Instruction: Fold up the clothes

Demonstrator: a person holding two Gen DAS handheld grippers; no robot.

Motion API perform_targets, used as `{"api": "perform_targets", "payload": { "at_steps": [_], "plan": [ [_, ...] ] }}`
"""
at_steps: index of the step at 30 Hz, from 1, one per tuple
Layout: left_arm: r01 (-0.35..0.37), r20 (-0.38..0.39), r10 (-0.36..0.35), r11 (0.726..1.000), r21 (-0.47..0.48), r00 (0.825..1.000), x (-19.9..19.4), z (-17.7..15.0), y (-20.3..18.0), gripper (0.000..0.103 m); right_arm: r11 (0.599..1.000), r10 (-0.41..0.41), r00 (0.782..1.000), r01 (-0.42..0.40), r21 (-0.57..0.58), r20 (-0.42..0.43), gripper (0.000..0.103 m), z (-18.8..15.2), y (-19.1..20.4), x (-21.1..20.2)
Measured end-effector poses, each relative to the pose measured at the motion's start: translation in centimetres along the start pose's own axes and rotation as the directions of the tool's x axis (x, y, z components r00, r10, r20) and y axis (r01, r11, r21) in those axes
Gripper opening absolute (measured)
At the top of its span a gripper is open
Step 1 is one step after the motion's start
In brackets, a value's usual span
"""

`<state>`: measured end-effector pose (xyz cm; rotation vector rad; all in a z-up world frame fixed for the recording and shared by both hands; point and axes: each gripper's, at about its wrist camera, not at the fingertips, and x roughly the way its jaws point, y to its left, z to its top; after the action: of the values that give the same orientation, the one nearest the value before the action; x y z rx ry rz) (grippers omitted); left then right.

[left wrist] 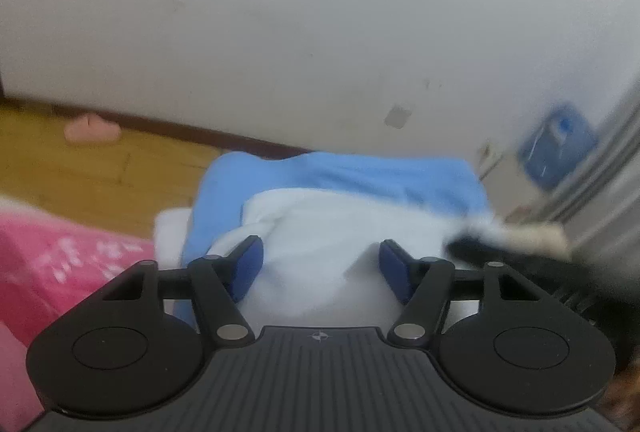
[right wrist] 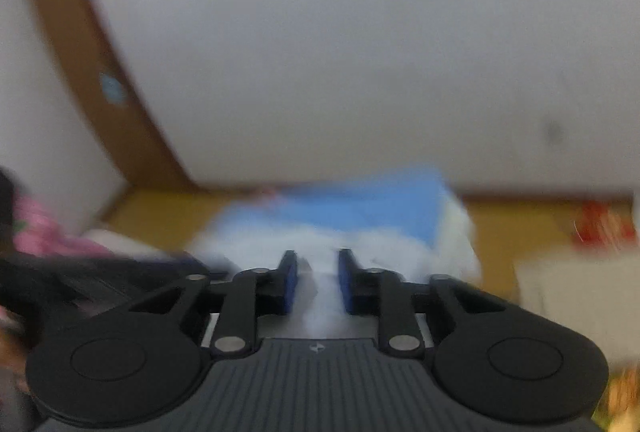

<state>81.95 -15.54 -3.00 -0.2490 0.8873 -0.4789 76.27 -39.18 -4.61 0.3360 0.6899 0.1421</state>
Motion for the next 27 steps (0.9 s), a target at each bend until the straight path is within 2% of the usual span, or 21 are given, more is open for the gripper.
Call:
{"api": "perform_targets", "payload": {
  "at_steps": [2, 4, 6, 8, 9, 11, 13, 14, 17, 19, 20, 21, 25, 27],
  "plan": [
    [0.056, 0.047, -0.054, 0.998, -0.035, 0.997, -2.0, 0.2, -0.1, 0.064, 0.997, 0.052, 0.997, -0.055, 0.057, 0.050, 0.019, -0.7, -1.1, -2.2],
    [0.095, 0.111, -0.097, 0.995, 0.021, 0.989, -5.0, -0.4, -1.4, 0.065, 0.990, 0.097, 0.990, -0.107, 0.096, 0.105, 0.021, -1.2, -1.9, -4.5],
    [0.109, 0.152, -0.122, 0.990, 0.090, 0.981, -7.6, -1.7, -2.6, 0.066, 0.993, 0.112, 0.978, -0.115, 0.011, 0.174, 0.021, -0.9, -0.4, -7.9],
    [0.087, 0.152, -0.112, 0.983, 0.160, 0.982, -8.8, -3.7, -3.8, 0.067, 0.990, 0.135, 0.970, -0.122, -0.076, 0.204, 0.023, -2.5, 1.3, -10.6],
    [0.056, 0.129, -0.082, 0.980, 0.193, 0.988, -8.4, -4.8, -4.5, 0.067, 0.988, 0.126, 0.978, -0.108, -0.111, 0.169, 0.023, -3.5, 2.0, -10.3],
    [-0.065, 0.107, 0.039, 0.966, 0.251, 0.993, -7.1, -6.6, -6.3, 0.067, 0.982, 0.094, 0.991, -0.077, -0.173, 0.095, 0.024, -5.3, 3.4, -9.2],
    [-0.169, 0.144, 0.131, 0.942, 0.291, 0.981, -7.2, -8.0, -8.5, 0.067, 0.985, -0.005, 1.000, 0.002, -0.172, -0.021, 0.024, -6.6, 3.7, -6.4],
    [-0.190, 0.171, 0.147, 0.943, 0.273, 0.974, -8.0, -8.5, -8.9, 0.067, 0.989, -0.019, 1.000, 0.017, -0.145, -0.012, 0.024, -6.9, 3.6, -6.7],
    [-0.176, 0.258, 0.126, 0.968, 0.180, 0.958, -12.0, -10.6, -9.2, 0.067, 0.998, 0.051, 0.987, -0.046, -0.037, 0.152, 0.026, -7.2, 2.7, -12.4],
    [-0.182, 0.291, 0.140, 0.976, 0.122, 0.947, -15.1, -12.6, -9.6, 0.070, 1.000, 0.031, 0.981, -0.031, -0.006, 0.189, 0.039, -9.2, 3.0, -15.9],
    [-0.193, 0.289, 0.159, 0.977, 0.094, 0.944, -16.5, -13.8, -9.7, 0.071, 1.000, 0.015, 0.981, -0.016, 0.004, 0.194, 0.043, -10.1, 3.1, -17.4],
    [-0.207, 0.278, 0.181, 0.976, 0.067, 0.943, -17.8, -15.0, -9.7, 0.072, 1.000, -0.003, 0.982, 0.001, 0.010, 0.191, 0.044, -10.9, 3.2, -18.7],
    [-0.238, 0.220, 0.232, 0.971, -0.001, 0.947, -22.2, -19.9, -9.9, 0.078, 0.997, -0.080, 0.994, 0.081, -0.010, 0.071, 0.046, -14.0, 4.1, -22.0],
    [-0.252, 0.201, 0.256, 0.967, -0.048, 0.946, -25.4, -22.4, -9.8, 0.084, 0.996, -0.087, 0.995, 0.088, -0.016, 0.049, 0.055, -15.9, 5.6, -23.9]
  ]
}}
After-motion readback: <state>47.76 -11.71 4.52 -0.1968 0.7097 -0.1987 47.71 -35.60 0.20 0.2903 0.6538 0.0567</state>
